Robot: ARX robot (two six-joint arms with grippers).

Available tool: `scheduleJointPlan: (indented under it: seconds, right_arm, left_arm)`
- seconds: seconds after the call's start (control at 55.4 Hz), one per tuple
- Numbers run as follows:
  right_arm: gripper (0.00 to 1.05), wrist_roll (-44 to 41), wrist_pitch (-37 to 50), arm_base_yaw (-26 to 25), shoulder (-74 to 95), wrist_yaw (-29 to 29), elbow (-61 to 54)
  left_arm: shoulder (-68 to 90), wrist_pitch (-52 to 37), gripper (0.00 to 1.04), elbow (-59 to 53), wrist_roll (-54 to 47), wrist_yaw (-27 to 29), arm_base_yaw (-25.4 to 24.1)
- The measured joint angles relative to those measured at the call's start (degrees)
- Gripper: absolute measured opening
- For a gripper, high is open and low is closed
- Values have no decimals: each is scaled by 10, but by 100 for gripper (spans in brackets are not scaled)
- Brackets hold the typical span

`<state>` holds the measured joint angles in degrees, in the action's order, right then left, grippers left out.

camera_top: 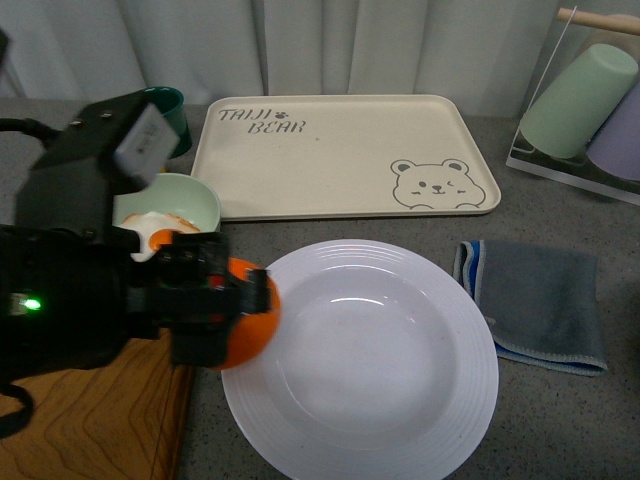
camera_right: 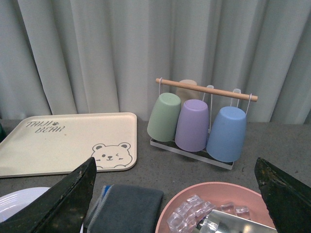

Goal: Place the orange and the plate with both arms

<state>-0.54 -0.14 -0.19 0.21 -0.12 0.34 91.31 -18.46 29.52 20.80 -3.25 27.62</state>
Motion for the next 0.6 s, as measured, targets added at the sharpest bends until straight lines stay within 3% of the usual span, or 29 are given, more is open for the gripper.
scheduleJointPlan:
  seconds: [0.234,0.595]
  right_arm:
    - [95,0,0,0,0,0,0]
    - [95,0,0,0,0,0,0]
  left_arm:
    - [82,-37,47,49,21,11,72]
    - [174,-42,47,112,44,28,79]
